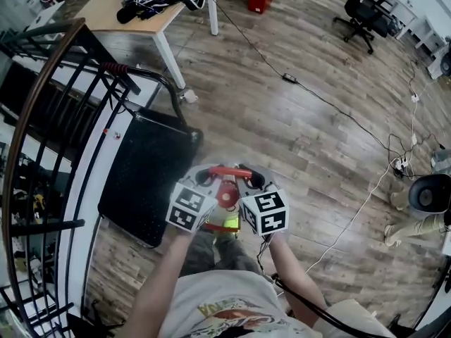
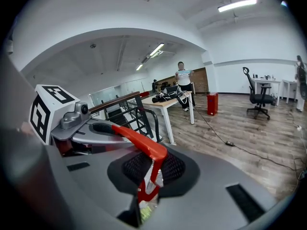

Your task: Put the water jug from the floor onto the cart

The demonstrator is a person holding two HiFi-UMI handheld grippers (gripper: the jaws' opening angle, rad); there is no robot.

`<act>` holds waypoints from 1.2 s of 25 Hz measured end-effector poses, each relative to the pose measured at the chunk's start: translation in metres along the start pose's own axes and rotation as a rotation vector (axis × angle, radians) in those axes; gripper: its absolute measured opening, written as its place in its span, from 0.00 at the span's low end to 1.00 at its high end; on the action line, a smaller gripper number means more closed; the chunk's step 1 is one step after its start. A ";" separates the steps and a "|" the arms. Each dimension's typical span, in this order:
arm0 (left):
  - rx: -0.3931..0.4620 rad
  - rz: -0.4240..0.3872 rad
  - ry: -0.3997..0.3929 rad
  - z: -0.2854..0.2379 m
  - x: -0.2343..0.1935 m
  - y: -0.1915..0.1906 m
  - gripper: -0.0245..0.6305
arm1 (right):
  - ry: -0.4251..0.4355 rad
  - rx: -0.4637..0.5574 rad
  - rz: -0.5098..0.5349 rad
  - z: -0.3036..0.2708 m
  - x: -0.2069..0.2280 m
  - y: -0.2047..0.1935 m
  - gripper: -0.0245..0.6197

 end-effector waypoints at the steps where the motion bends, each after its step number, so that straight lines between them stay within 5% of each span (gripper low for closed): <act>1: 0.006 0.009 0.007 0.003 -0.002 -0.002 0.05 | 0.010 -0.003 0.009 -0.002 -0.003 0.000 0.11; 14: 0.098 0.093 0.109 0.072 -0.062 -0.011 0.05 | 0.145 -0.012 0.149 -0.054 -0.066 0.048 0.11; 30: 0.140 0.175 0.175 0.127 -0.159 -0.016 0.05 | 0.215 -0.048 0.183 -0.136 -0.135 0.089 0.10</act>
Point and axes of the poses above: the fingertips, and each gripper's own axes: z backward along the fingers, x to its right, y out of its top, the point moved 8 cm from there along z, backward along the fingers, and after that the axes turned 13 degrees about z, right-handed, at the moved point
